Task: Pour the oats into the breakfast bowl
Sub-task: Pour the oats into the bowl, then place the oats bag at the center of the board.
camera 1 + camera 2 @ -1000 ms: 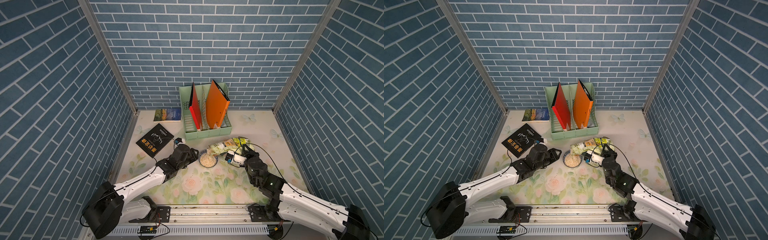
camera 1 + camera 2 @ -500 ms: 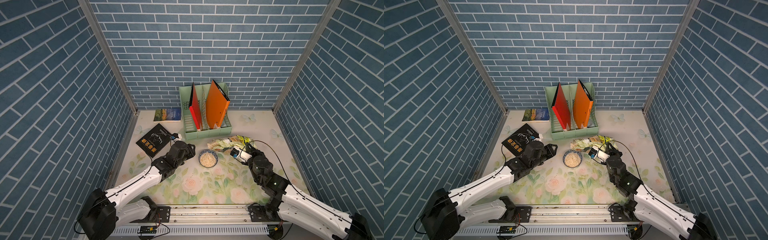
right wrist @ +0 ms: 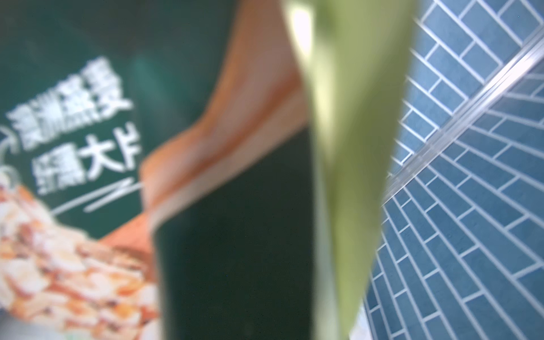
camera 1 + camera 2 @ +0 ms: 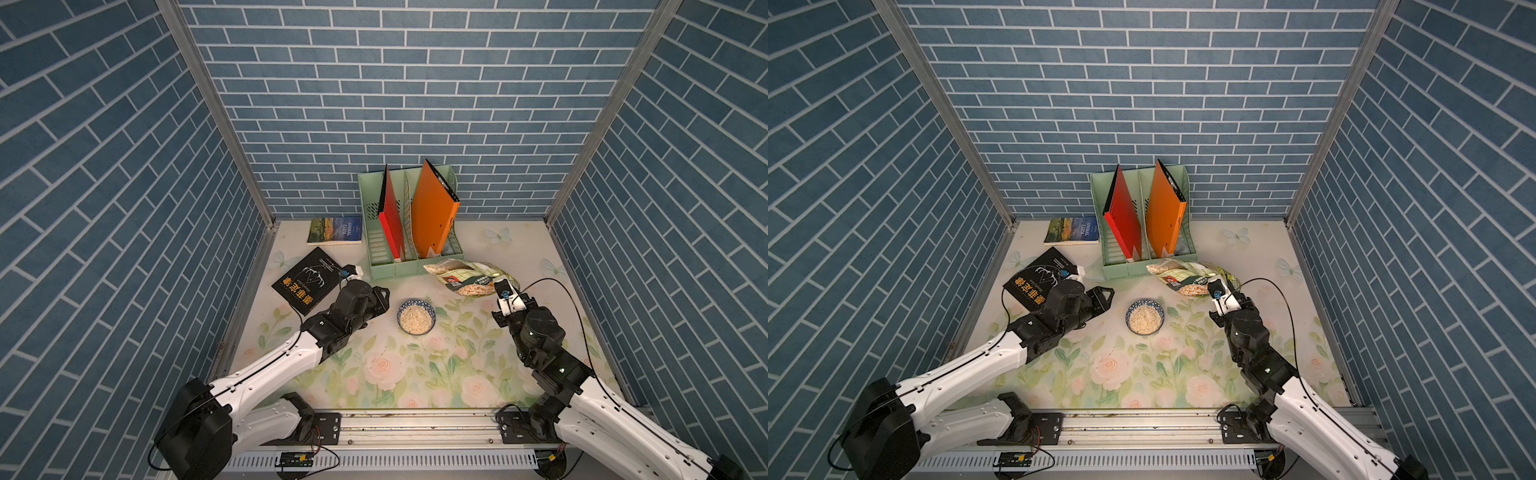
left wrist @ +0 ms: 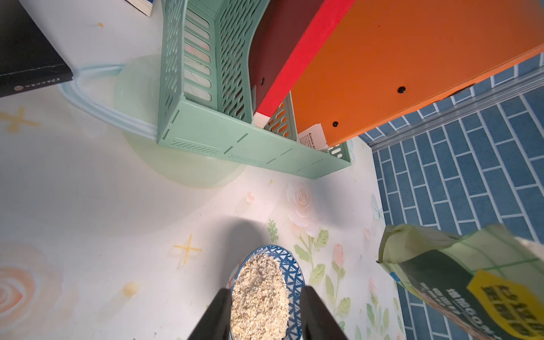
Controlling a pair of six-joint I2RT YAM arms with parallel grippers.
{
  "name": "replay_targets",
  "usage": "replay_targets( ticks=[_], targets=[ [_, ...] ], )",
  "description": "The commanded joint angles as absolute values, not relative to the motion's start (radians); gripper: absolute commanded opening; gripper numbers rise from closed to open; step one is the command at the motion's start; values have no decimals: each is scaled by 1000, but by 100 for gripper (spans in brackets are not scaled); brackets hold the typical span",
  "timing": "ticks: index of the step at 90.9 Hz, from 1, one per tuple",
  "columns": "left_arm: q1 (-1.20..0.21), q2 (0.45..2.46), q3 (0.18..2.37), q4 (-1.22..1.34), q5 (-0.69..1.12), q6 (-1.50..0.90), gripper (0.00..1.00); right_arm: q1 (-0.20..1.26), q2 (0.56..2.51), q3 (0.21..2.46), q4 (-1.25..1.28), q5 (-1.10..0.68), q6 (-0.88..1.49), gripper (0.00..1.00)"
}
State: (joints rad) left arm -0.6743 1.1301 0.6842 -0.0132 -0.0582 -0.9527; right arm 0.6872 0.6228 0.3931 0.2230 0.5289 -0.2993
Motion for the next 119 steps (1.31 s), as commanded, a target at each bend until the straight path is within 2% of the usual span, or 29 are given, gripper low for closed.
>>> replay_targets(
  ticks=[1, 10, 24, 64, 82, 93, 119],
  targets=[
    [-667, 1147, 692, 44, 4, -944, 42, 668, 571, 373, 441, 484, 125, 0],
    [-668, 1156, 680, 92, 33, -948, 42, 658, 561, 311, 505, 486, 289, 0],
    [-672, 1203, 701, 122, 71, -951, 42, 658, 578, 221, 603, 475, 384, 0],
    [-714, 1298, 720, 166, 96, -976, 42, 657, 802, 96, 850, 440, 448, 0],
    [-732, 1367, 756, 186, 130, -970, 42, 658, 896, 95, 824, 419, 425, 0],
    [-740, 1396, 774, 193, 132, -966, 42, 658, 884, 63, 815, 428, 428, 0],
    [-748, 1462, 821, 192, 150, -947, 42, 660, 847, 79, 610, 389, 481, 0]
  ],
)
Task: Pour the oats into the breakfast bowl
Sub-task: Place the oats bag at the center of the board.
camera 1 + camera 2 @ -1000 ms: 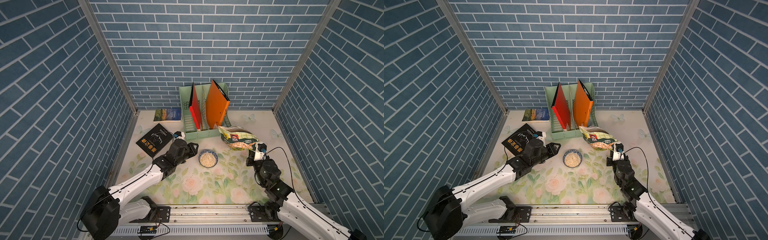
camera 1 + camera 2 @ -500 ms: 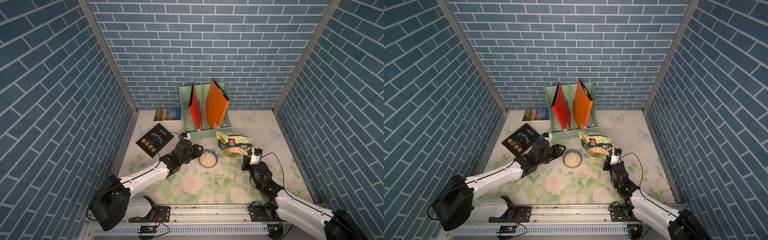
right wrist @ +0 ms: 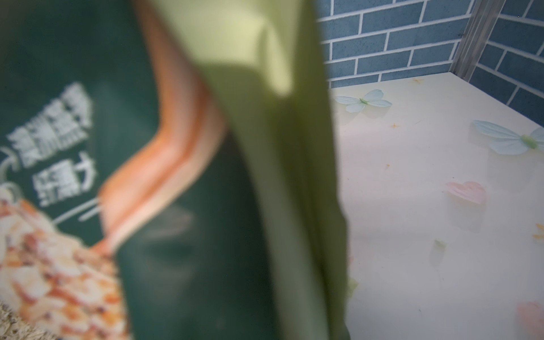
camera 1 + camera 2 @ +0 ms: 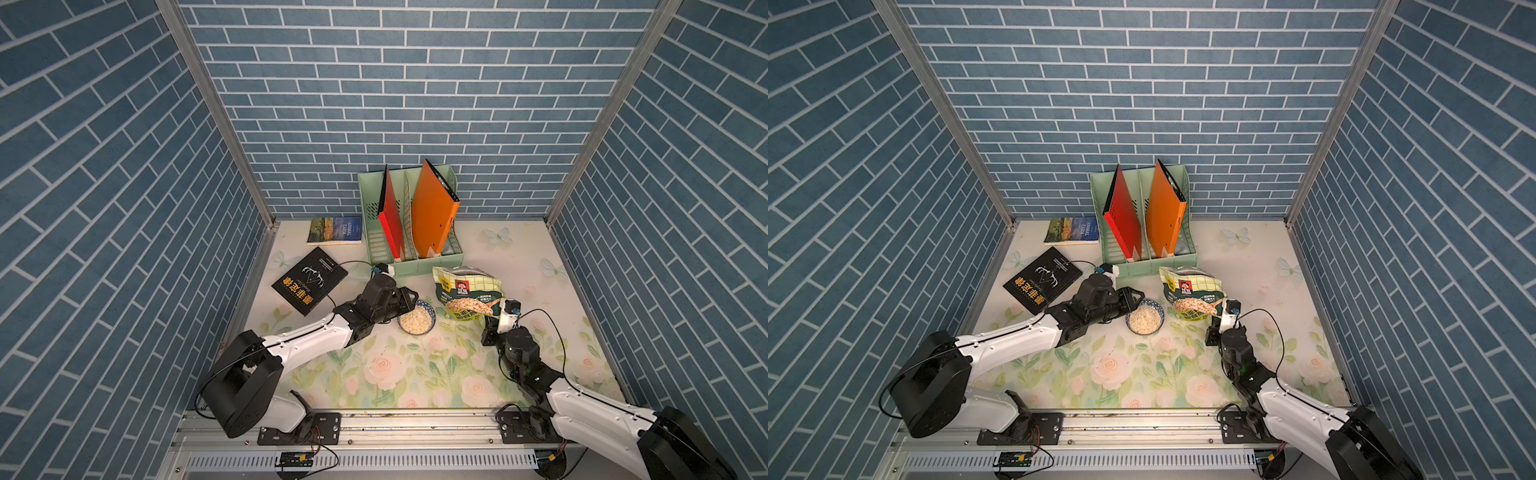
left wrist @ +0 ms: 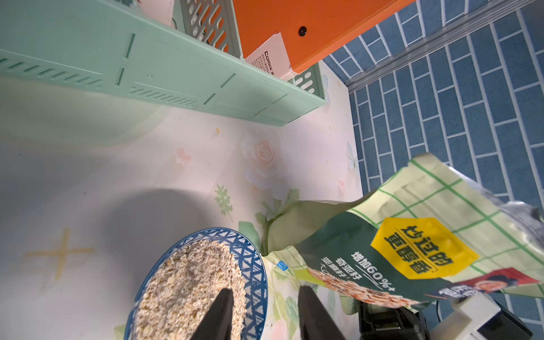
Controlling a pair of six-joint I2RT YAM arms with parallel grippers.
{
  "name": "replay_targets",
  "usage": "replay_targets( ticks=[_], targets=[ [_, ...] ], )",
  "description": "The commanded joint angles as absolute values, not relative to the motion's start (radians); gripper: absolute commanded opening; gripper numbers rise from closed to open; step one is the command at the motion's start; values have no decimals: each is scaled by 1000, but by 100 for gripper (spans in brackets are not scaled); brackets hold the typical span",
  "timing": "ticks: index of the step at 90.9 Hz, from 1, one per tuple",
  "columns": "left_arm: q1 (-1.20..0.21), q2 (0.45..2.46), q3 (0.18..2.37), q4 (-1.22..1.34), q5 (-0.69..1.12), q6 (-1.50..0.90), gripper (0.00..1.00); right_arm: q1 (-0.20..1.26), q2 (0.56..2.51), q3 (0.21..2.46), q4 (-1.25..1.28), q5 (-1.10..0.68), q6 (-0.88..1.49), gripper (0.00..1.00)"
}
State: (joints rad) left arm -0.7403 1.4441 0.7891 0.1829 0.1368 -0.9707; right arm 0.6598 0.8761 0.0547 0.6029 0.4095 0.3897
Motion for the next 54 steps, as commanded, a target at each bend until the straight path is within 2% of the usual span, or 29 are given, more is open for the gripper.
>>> replay_targets(
  ticks=[1, 16, 36, 54],
  targets=[
    [-748, 1464, 823, 192, 151, -947, 42, 660, 846, 78, 608, 389, 483, 1],
    [-751, 1500, 862, 192, 161, -948, 42, 686, 852, 87, 570, 393, 495, 22],
    [-753, 1523, 878, 188, 158, -946, 43, 782, 869, 114, 523, 462, 494, 34],
    [-752, 1535, 882, 189, 155, -944, 43, 825, 843, 92, 493, 494, 523, 41]
  ],
)
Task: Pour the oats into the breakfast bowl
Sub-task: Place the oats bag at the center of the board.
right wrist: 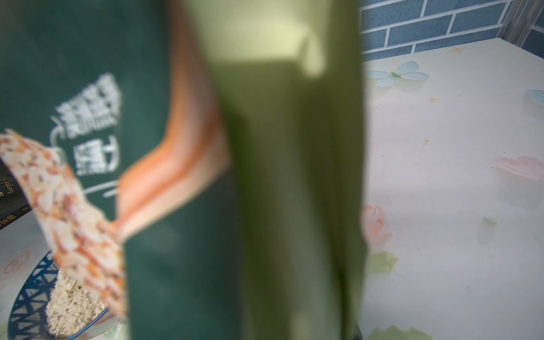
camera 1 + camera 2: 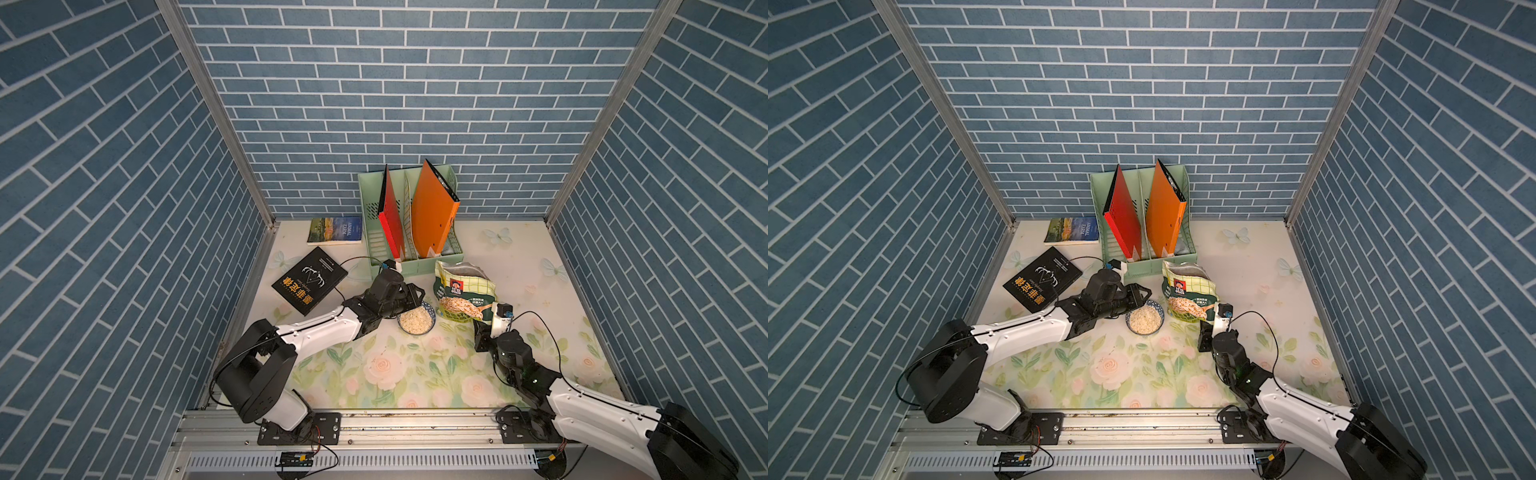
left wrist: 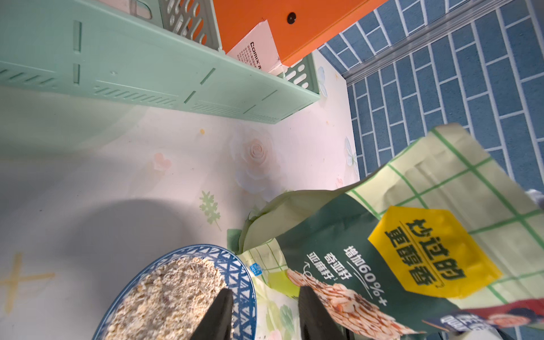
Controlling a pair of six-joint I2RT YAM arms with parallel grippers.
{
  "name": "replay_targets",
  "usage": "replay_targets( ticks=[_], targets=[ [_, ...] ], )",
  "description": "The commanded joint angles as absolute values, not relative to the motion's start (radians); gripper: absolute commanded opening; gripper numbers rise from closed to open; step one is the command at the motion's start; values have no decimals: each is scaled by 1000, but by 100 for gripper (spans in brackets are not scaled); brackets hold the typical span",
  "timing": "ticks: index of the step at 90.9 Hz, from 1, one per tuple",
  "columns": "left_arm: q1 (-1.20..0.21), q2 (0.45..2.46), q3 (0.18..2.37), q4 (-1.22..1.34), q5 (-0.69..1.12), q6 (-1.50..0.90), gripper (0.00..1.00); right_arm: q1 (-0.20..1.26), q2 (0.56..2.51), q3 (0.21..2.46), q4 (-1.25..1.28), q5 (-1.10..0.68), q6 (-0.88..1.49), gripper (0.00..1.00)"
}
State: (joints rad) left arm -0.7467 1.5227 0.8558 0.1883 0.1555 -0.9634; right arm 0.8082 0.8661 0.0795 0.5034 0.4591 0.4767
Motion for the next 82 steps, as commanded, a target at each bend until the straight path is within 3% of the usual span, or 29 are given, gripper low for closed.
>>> replay_targets(
  ticks=[1, 57, 65, 72, 82],
  targets=[
    [-752, 1535, 883, 189, 155, -943, 43, 826, 840, 91, 491, 493, 524, 41],
    [-755, 1555, 893, 206, 169, -954, 43, 837, 694, 36, 467, 357, 483, 64],
    [-755, 1553, 890, 206, 169, -955, 43, 838, 674, 31, 471, 331, 472, 74],
    [-756, 1553, 890, 203, 169, -954, 43, 838, 654, 24, 474, 309, 468, 93],
    [-759, 1549, 888, 202, 167, -954, 43, 838, 625, 15, 472, 302, 461, 95]
  ],
)
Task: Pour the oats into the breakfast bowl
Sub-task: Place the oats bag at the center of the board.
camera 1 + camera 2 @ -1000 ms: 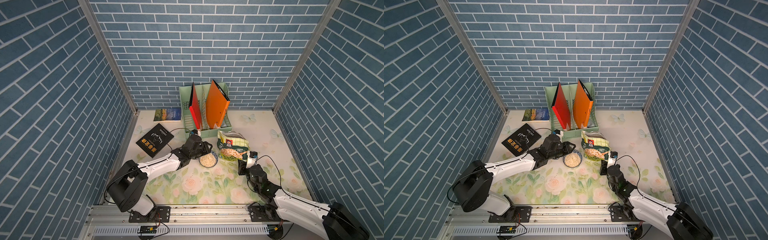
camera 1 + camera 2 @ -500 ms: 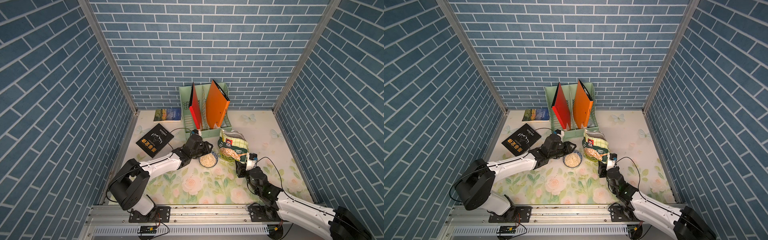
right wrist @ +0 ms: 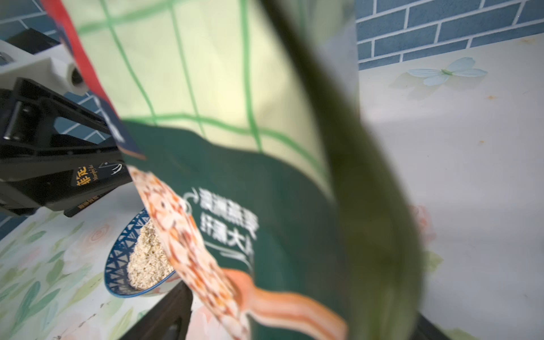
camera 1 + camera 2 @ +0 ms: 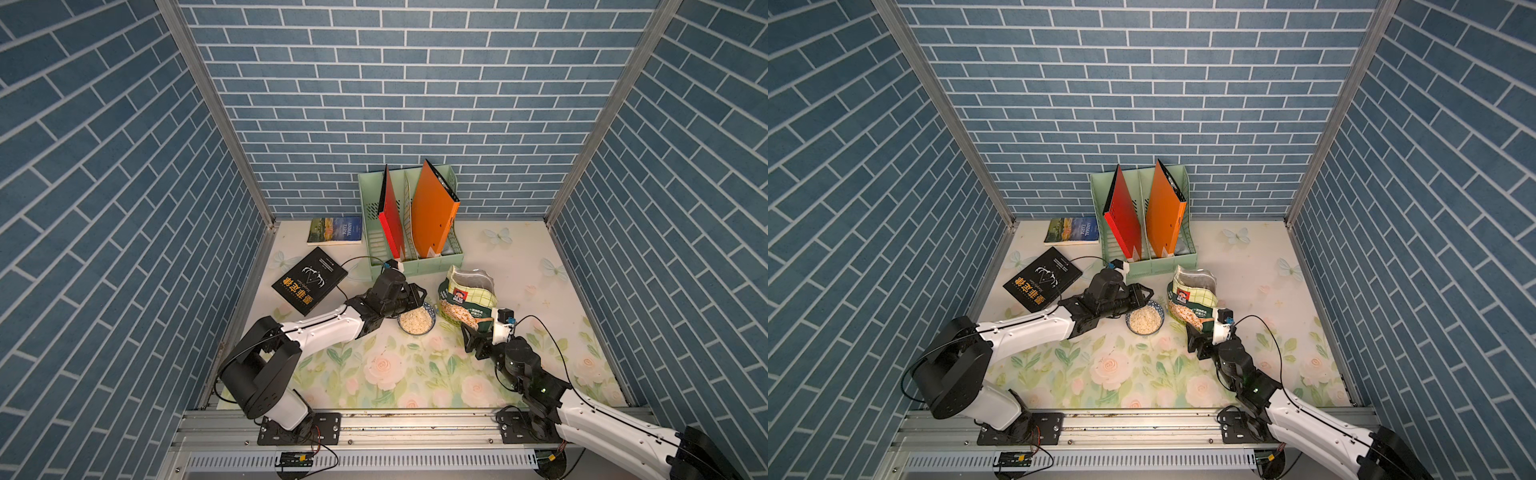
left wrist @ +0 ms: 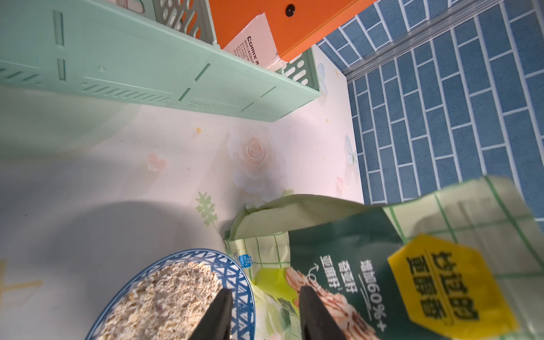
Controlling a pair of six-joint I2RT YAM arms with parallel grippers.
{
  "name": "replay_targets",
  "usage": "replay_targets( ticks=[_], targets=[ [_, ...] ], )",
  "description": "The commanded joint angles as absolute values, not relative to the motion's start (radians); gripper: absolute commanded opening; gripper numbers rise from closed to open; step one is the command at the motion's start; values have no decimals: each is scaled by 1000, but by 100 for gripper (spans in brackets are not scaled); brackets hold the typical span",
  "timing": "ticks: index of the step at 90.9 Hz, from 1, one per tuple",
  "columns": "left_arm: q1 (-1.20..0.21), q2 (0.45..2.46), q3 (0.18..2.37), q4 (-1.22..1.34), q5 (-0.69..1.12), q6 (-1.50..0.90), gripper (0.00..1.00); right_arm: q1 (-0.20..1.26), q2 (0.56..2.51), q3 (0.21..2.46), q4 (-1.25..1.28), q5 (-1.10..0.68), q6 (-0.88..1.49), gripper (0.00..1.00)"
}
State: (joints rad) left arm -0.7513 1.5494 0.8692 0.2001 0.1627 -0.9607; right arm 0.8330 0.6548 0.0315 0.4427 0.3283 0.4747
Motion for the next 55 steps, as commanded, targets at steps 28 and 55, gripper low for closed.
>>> replay_targets(
  ticks=[28, 55],
  targets=[
    [-759, 1547, 888, 198, 162, -954, 43, 838, 580, 130, 288, 328, 418, 96],
    [-762, 1552, 893, 207, 172, -951, 43, 836, 678, 383, -47, 289, 369, 100]
  ],
)
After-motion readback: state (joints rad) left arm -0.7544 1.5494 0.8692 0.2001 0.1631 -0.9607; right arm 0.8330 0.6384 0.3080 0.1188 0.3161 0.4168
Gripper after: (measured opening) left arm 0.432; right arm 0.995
